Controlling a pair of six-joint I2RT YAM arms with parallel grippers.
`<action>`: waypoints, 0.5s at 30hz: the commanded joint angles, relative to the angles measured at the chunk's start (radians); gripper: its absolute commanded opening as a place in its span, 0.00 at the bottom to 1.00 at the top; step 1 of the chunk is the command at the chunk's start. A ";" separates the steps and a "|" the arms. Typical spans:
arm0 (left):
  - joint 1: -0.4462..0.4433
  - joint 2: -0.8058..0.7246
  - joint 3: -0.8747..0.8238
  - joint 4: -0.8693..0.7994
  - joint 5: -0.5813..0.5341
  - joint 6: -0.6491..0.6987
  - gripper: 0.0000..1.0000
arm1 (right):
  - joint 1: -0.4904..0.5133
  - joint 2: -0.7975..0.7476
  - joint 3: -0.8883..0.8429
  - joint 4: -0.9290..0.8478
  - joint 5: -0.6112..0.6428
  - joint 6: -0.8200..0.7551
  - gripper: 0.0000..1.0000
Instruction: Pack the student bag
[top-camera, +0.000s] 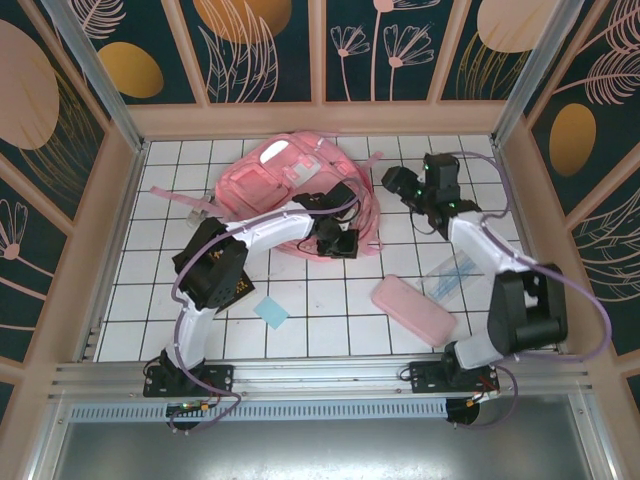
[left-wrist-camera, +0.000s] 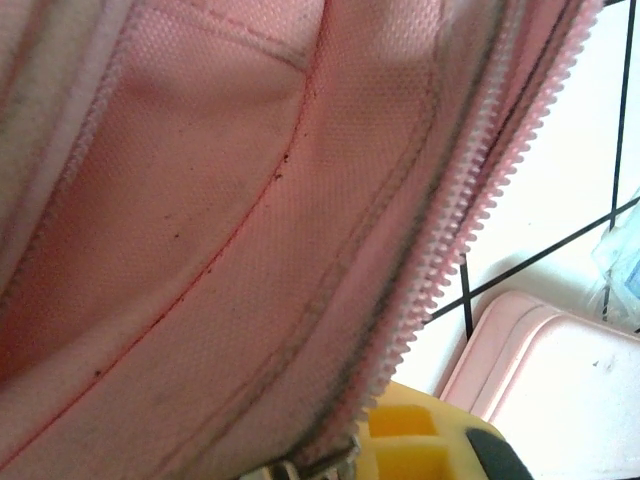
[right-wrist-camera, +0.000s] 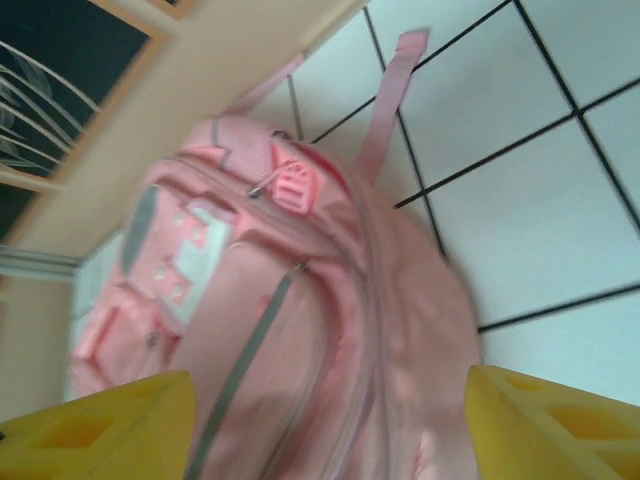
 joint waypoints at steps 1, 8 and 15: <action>0.003 0.016 0.062 -0.012 0.007 0.011 0.00 | 0.007 -0.039 -0.147 0.051 -0.101 0.160 0.71; 0.003 0.011 0.084 -0.052 -0.011 0.041 0.00 | 0.061 0.110 -0.210 0.275 -0.243 0.281 0.72; 0.006 0.004 0.054 -0.103 -0.051 0.069 0.00 | 0.100 0.308 -0.156 0.439 -0.274 0.331 0.14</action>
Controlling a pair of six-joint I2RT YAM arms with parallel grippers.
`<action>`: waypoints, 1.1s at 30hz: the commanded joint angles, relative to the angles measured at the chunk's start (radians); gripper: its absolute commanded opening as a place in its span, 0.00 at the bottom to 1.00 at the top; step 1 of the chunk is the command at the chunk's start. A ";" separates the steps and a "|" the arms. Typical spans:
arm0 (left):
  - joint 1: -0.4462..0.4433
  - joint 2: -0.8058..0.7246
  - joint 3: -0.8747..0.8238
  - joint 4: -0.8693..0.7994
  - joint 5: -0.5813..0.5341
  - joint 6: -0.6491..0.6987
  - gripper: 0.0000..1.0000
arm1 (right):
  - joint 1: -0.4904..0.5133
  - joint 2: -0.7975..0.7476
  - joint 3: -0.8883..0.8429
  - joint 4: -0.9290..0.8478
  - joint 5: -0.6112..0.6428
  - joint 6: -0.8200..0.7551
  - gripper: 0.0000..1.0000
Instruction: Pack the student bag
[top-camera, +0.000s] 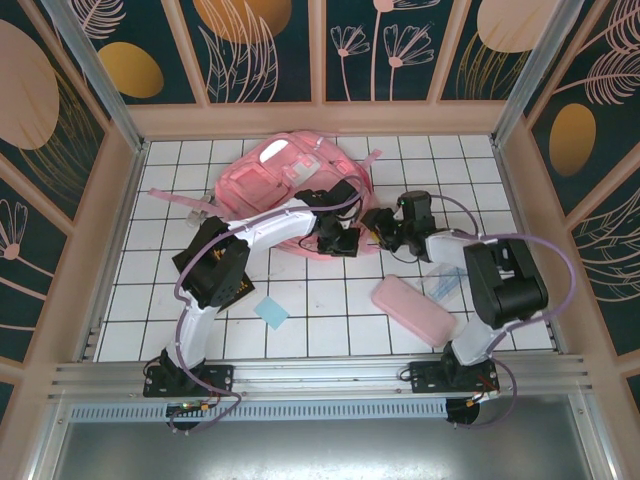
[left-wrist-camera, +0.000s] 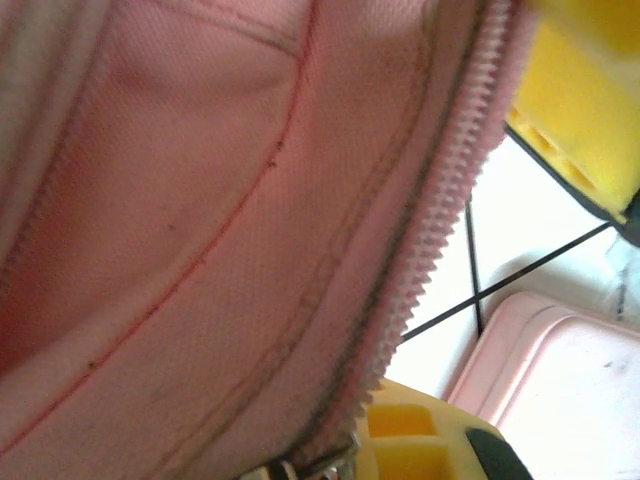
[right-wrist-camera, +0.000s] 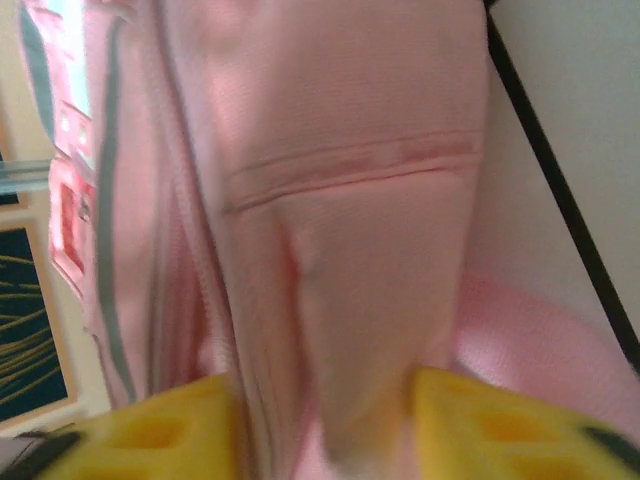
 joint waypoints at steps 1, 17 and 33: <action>0.014 -0.019 -0.009 -0.050 -0.037 0.047 0.00 | 0.009 0.047 0.048 0.103 -0.002 0.027 0.00; 0.239 -0.230 -0.315 -0.122 -0.134 0.060 0.00 | 0.009 -0.070 0.066 -0.011 0.282 -0.107 0.00; 0.371 -0.273 -0.367 -0.111 -0.165 0.108 0.00 | -0.075 -0.113 0.116 -0.060 0.307 -0.175 0.00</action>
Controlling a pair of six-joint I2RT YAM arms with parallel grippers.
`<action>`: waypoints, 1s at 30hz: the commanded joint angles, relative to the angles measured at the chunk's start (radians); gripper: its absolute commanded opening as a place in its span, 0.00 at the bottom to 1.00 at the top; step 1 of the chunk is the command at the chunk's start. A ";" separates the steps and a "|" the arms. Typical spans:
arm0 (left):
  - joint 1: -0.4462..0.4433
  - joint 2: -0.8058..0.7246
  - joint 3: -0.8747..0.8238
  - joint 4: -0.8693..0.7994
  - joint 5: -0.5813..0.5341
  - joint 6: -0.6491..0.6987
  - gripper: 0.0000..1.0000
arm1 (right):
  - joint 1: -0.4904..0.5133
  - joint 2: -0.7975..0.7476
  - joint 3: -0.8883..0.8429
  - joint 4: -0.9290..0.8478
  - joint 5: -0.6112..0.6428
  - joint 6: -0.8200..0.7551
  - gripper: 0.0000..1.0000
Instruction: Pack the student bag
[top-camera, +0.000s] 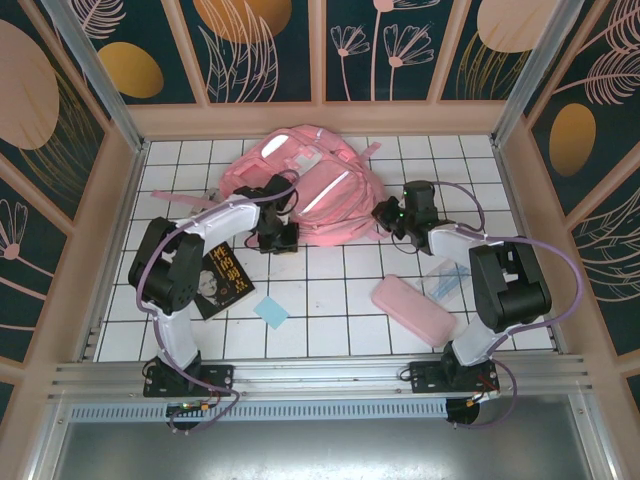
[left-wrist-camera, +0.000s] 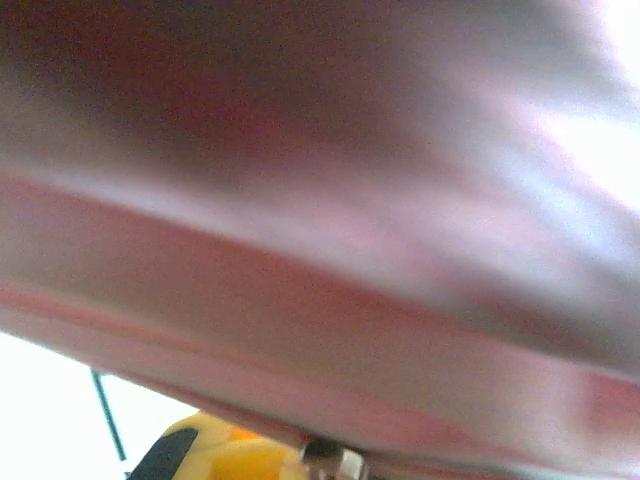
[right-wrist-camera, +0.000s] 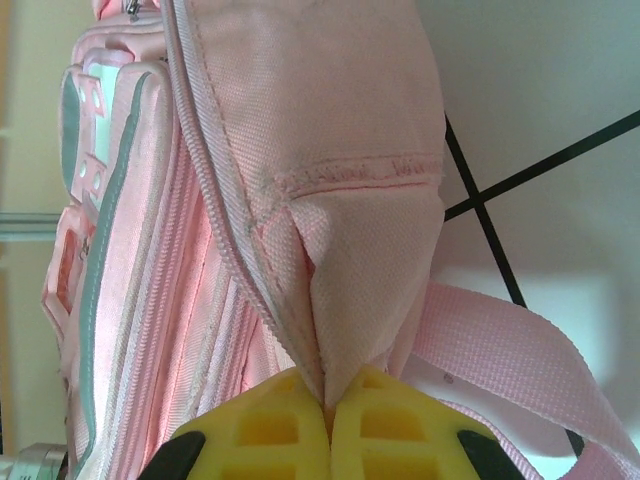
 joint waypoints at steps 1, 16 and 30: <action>0.085 -0.031 -0.006 -0.097 -0.114 0.047 0.00 | -0.055 -0.057 0.044 0.021 0.126 -0.053 0.00; 0.177 0.059 0.122 -0.126 -0.476 0.181 0.00 | -0.068 -0.058 0.051 0.003 0.103 -0.081 0.00; 0.176 -0.156 -0.038 0.120 -0.140 -0.012 0.90 | -0.041 -0.048 0.116 0.002 -0.138 -0.077 0.58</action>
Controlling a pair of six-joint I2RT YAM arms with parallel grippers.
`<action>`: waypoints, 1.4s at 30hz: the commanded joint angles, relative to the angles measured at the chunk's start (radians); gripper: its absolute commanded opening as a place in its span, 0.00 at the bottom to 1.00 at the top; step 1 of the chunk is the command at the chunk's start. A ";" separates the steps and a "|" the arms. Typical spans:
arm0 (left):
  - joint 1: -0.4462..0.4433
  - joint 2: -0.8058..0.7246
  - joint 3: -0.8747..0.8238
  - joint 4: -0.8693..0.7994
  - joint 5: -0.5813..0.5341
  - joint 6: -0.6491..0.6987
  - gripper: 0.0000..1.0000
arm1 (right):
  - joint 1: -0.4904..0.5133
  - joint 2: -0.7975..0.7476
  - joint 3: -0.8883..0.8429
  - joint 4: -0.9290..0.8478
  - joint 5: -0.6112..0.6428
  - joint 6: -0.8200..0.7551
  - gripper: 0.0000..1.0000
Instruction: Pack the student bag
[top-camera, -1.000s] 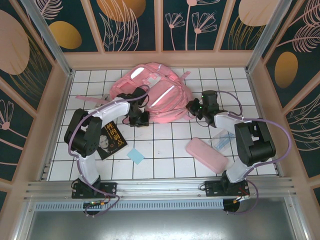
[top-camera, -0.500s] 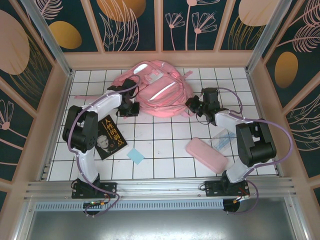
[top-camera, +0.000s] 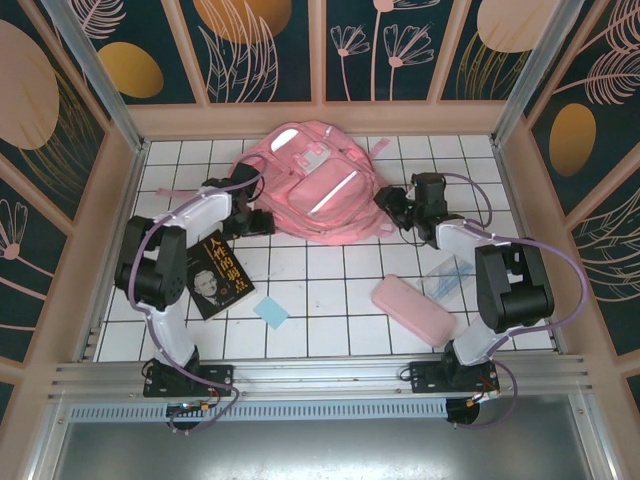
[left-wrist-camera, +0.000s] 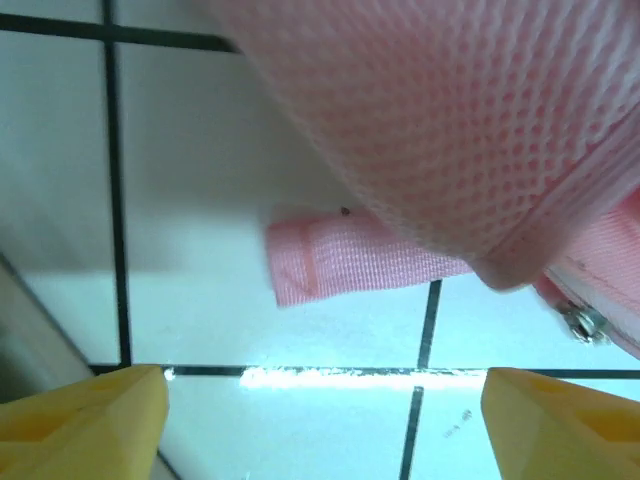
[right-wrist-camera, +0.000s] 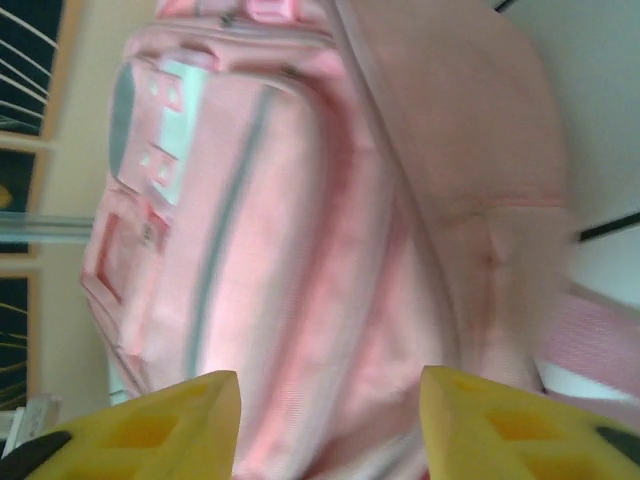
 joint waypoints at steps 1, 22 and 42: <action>-0.003 -0.123 -0.028 0.092 0.043 -0.117 0.96 | 0.022 -0.041 0.082 -0.031 -0.069 -0.045 0.62; 0.242 -0.636 -0.608 0.163 -0.156 -0.333 0.99 | 0.531 0.175 0.286 -0.116 -0.058 -0.261 0.65; 0.328 -0.677 -0.986 0.772 0.322 -0.336 0.76 | 0.648 0.531 0.566 -0.186 -0.011 -0.324 0.59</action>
